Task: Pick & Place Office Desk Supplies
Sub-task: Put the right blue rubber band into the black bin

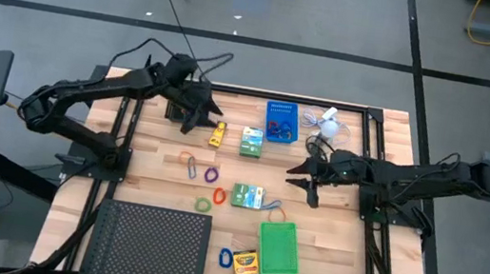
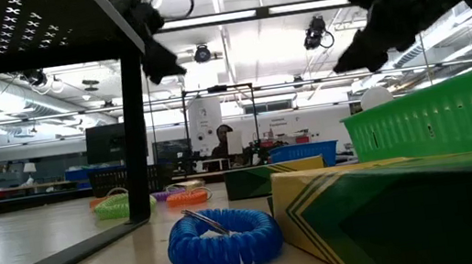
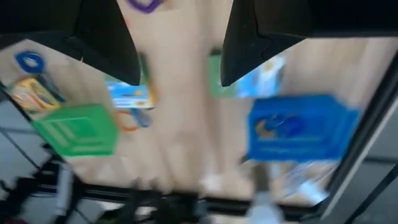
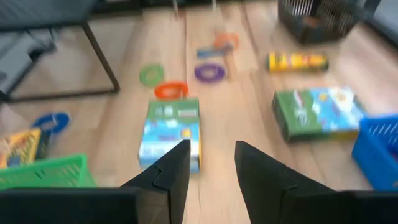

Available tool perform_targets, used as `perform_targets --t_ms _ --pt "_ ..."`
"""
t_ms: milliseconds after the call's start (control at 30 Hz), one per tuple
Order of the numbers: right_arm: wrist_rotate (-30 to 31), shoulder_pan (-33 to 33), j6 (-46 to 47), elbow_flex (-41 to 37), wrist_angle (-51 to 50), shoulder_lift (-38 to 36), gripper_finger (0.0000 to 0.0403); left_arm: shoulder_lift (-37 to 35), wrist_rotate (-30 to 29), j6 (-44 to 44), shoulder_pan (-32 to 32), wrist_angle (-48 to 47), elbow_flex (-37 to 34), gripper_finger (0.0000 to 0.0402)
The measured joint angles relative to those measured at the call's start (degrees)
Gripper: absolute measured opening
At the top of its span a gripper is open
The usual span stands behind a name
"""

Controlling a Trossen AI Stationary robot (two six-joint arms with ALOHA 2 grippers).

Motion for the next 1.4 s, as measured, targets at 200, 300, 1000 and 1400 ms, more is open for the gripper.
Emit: perform_targets --t_ms 200,300,1000,1400 --pt "0.6 2.0 -2.0 7.3 -8.5 11.3 0.0137 -1.1 -2.0 1.8 -9.1 2.1 0.0 0.0229" --pt "0.6 3.0 -2.7 11.5 -14.8 16.3 0.0137 -1.1 -6.6 0.2 -13.4 3.1 0.0 0.0229" --pt "-2.2 4.4 -3.5 17.4 -20.4 23.0 0.0137 -1.1 -23.7 4.5 -28.4 19.3 -0.1 0.0229" --pt "-2.2 4.4 -3.9 17.4 -18.9 23.0 0.0137 -3.7 -25.8 2.6 -30.6 19.5 -0.1 0.0229"
